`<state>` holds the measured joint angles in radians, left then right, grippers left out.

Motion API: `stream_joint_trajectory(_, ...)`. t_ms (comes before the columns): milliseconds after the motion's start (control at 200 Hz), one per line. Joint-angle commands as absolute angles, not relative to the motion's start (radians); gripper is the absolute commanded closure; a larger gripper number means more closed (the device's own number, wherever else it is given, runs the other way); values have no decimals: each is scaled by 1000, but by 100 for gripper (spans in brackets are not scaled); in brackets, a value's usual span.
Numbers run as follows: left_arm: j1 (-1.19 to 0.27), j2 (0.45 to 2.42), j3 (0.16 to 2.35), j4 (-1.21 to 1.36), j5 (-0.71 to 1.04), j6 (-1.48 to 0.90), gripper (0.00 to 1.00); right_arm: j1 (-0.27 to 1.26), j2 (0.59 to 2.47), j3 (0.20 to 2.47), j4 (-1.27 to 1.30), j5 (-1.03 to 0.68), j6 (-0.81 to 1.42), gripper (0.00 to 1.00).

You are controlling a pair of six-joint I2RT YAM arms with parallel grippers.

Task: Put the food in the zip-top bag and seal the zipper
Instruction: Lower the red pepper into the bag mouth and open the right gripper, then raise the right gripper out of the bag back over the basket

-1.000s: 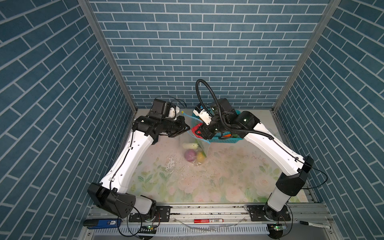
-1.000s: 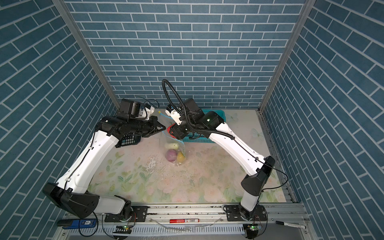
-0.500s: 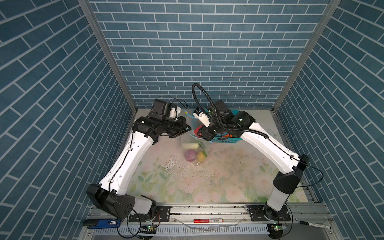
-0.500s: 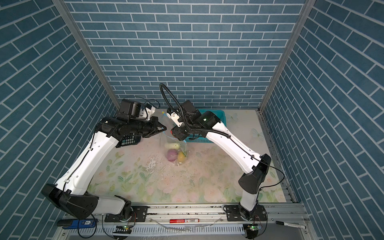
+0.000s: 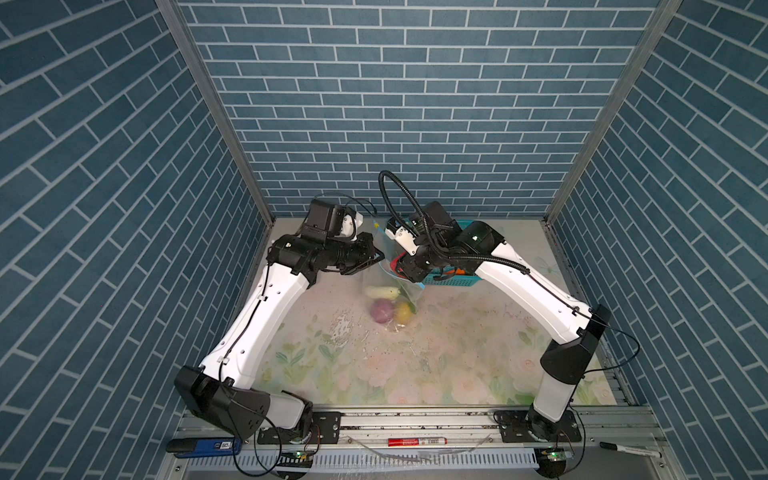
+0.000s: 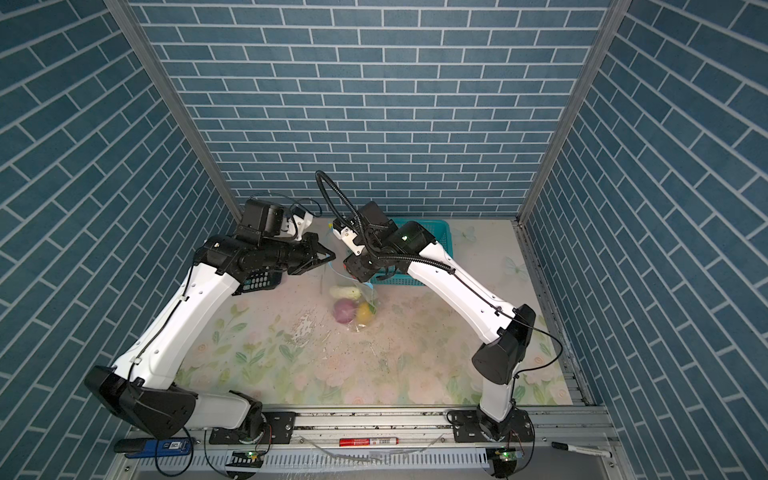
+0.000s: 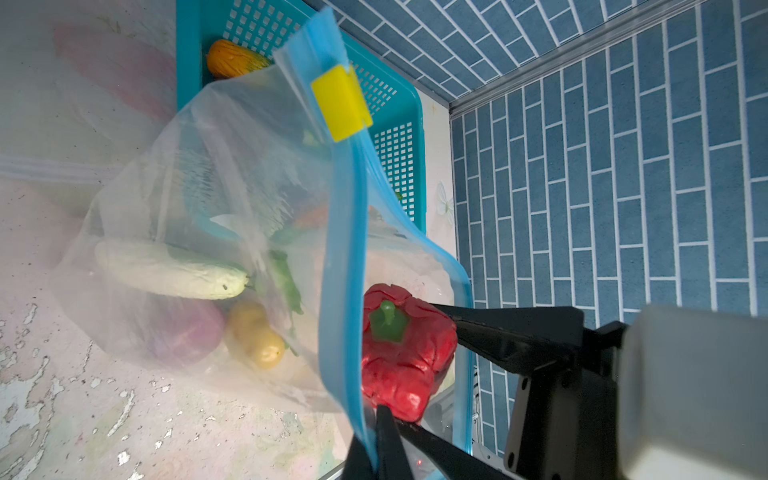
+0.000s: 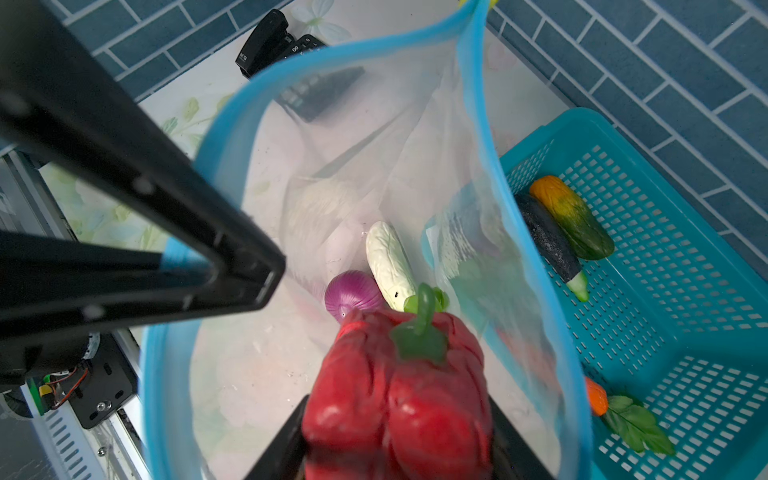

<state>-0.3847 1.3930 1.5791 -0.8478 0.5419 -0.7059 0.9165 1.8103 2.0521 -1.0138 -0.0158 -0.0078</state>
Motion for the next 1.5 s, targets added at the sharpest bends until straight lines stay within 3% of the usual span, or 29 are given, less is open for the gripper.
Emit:
stream_joint_trajectory(0,-389,1373,1572,-825,548,-706,100,922,1819,2105,-1035,-3,-46,47)
stream_joint_trajectory(680,-390,1373,1571,-822,548,-706,100,922,1819,2107,-1032,0,-52,26)
stream_joint_trajectory(1120,-390,1365,1550,-819,543,-699,100,897,1750,2126,-1026,40,-78,23)
stream_joint_trajectory(1390,-389,1353,1534,-834,534,-673,100,750,1676,2100,-1002,-135,-35,22)
stream_joint_trajectory(1495,-389,1351,1536,-850,532,-661,100,719,1659,2087,-1011,-123,-14,22)
